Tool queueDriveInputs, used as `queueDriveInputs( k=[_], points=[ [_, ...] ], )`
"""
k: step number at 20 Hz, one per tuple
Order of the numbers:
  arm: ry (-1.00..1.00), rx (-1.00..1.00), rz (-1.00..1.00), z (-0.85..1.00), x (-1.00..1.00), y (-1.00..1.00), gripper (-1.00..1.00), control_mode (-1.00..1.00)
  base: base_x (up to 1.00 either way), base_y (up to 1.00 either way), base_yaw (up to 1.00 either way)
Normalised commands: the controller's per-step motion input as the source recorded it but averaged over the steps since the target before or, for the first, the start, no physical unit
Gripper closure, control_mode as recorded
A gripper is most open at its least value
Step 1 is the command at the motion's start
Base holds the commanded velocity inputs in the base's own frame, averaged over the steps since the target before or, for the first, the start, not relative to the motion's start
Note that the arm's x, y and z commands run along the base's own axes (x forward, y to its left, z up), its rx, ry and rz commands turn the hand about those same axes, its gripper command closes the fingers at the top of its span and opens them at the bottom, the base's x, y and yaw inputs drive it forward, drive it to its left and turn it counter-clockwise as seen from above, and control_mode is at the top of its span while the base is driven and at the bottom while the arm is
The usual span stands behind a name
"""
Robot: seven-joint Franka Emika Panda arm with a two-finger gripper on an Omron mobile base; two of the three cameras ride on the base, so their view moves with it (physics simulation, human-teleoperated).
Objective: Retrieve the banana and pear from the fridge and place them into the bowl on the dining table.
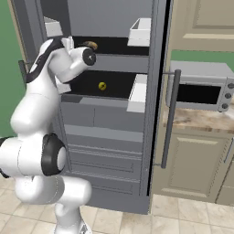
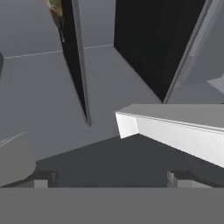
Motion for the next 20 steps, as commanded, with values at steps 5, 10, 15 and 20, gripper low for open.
queueDriveInputs(
  k=[5, 10, 15, 20],
  points=[
    [0.00, 0.00, 0.09, -0.10, 0.18, 0.38, -1.00, -1.00, 0.00, 0.00, 0.00],
    [0.00, 0.00, 0.13, -0.01, -0.21, 0.76, -1.00, -1.00, 0.00, 0.00, 0.00],
    [0.00, -0.04, 0.12, 0.00, -0.67, 0.99, -1.00, -1.00, 0.00, 0.00, 0.00],
    [0.00, -0.07, 0.10, 0.00, -0.97, 1.00, -1.00, -1.00, 0.00, 0.00, 0.00]
  ],
)
